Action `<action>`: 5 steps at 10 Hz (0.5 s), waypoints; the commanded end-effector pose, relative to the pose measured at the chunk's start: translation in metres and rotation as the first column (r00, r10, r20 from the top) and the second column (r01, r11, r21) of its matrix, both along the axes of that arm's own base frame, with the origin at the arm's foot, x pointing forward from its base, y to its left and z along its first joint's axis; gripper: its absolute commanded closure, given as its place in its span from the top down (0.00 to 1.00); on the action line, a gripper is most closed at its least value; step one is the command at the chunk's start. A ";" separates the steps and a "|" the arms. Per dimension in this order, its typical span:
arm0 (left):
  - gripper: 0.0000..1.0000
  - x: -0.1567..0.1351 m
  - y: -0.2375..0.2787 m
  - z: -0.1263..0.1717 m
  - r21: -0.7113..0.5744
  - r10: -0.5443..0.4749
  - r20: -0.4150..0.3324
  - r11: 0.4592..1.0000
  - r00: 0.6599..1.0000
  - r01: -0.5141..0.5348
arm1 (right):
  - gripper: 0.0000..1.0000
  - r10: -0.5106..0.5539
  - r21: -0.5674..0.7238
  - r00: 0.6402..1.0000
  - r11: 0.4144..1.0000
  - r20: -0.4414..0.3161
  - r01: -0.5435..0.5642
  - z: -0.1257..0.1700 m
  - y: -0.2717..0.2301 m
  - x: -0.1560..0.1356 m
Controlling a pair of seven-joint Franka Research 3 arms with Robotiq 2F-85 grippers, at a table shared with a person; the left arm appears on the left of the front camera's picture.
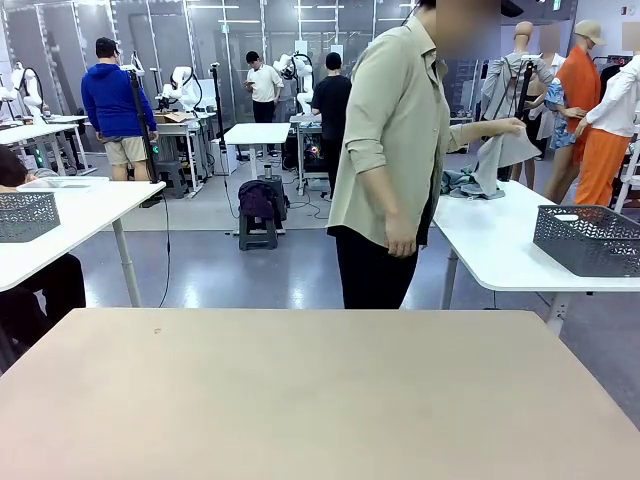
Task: Fold the towels and place them in the basket.
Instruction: When a person lays out a Towel with hook on the table, fold it in half twice.
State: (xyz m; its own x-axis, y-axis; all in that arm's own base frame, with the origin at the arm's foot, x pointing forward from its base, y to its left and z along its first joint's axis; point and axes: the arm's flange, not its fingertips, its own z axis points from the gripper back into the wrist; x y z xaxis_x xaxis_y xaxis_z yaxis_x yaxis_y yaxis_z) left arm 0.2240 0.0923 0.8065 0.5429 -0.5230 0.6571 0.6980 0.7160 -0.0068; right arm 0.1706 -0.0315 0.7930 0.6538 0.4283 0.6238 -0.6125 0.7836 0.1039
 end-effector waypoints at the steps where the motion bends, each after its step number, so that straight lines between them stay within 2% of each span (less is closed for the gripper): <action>1: 1.00 -0.001 -0.001 0.000 0.002 -0.008 0.006 1.000 1.000 0.008 | 1.00 0.014 -0.004 1.000 1.000 -0.001 -0.014 -0.001 0.001 0.001; 5: 1.00 -0.001 -0.001 0.000 0.002 -0.008 0.006 1.000 1.000 0.008 | 1.00 0.014 -0.004 1.000 1.000 -0.001 -0.014 -0.001 0.001 0.001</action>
